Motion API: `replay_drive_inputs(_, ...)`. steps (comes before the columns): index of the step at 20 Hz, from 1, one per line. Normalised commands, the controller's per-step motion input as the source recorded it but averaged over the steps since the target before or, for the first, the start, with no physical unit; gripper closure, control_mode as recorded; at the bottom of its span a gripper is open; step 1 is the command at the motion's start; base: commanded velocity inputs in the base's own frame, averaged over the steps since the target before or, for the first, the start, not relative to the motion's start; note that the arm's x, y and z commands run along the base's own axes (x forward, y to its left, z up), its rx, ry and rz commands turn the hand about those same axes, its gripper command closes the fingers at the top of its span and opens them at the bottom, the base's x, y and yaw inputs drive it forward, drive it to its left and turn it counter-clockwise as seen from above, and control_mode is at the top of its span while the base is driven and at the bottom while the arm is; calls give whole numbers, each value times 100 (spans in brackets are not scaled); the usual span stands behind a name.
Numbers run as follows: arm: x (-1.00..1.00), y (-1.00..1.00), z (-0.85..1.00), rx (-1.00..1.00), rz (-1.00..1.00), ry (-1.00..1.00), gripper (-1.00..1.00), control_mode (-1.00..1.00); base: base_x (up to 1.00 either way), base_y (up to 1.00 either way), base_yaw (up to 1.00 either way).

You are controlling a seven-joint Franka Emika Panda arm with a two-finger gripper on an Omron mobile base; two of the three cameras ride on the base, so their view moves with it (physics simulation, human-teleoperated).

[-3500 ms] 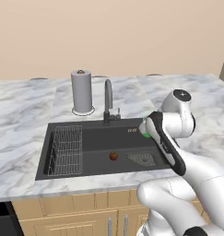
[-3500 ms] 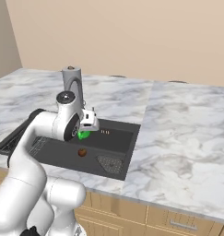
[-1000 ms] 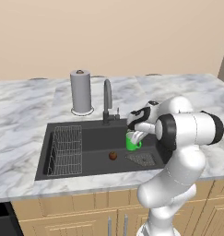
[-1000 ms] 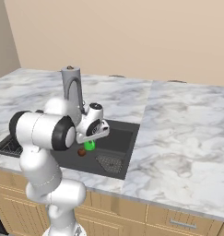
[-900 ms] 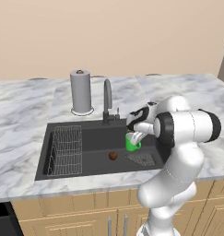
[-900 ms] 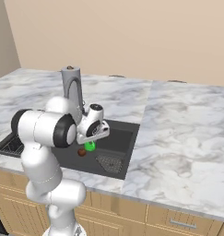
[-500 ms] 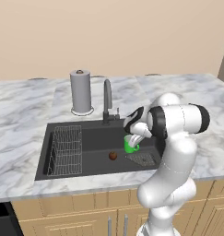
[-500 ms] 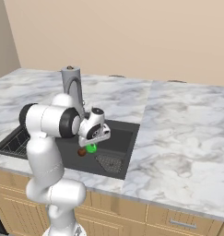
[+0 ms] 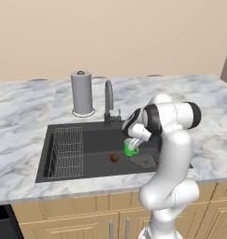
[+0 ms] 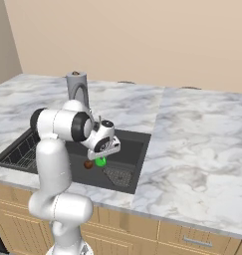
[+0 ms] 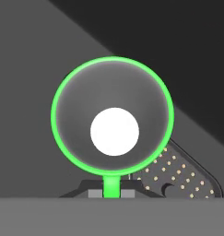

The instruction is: Pick the kettle and mug and place them in the sink. Then turn on the water.

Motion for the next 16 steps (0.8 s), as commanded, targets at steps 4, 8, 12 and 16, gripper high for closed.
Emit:
replay_drive_inputs(4,32,0,-22,0,0,0,100,-100,0,0,0)
replay_drive_inputs(8,29,0,-19,0,0,0,100,-100,0,0,0)
replay_drive_inputs(12,17,3,-22,0,0,0,100,-100,0,0,0)
replay_drive_inputs(16,11,6,-27,0,0,0,100,-100,0,0,0)
